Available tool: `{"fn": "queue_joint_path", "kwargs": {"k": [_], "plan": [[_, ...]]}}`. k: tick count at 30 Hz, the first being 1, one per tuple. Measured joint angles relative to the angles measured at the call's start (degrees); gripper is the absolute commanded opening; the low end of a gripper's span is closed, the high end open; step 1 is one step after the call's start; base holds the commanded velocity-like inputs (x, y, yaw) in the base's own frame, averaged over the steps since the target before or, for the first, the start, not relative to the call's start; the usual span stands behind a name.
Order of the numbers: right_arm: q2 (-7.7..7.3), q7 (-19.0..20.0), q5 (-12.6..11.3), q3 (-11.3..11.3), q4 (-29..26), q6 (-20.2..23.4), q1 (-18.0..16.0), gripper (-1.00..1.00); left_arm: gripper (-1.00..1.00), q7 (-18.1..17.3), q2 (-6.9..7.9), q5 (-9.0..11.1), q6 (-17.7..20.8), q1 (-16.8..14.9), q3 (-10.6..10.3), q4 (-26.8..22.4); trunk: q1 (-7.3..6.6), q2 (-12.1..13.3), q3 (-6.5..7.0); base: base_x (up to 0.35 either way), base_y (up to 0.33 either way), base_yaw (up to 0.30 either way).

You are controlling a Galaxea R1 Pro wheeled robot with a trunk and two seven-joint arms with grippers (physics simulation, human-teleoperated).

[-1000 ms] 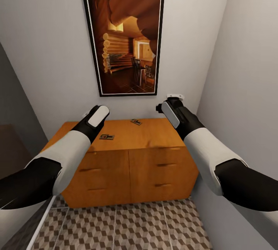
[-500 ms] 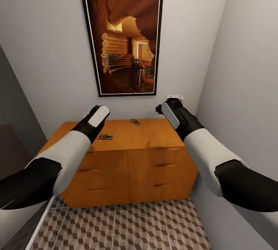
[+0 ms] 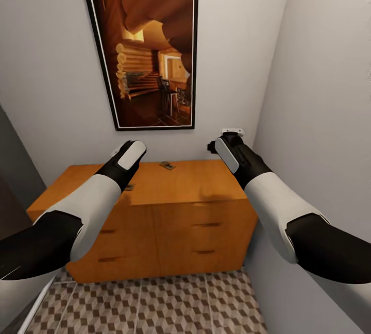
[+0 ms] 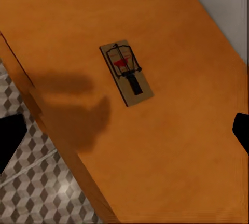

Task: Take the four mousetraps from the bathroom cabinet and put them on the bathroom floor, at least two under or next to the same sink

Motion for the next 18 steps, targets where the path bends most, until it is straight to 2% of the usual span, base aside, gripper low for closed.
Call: {"fn": "queue_joint_path", "kwargs": {"k": [12, 18], "plan": [[0.06, 0.24, 0.01, 0.18, -0.06, 0.09, 1.36, 1.00, 1.00, 0.35, 0.15, 0.06, -0.16, -0.01, 0.02, -0.36, 0.01, 0.00, 0.00, 0.010, -0.023, 0.000], [0.06, 0.23, 0.00, 0.18, -0.05, 0.07, 1.40, 1.00, 1.00, -0.01, 0.42, 0.08, -0.05, 0.00, 0.02, -0.37, -0.01, 0.00, 0.00, 0.136, -0.093, 0.000]]}}
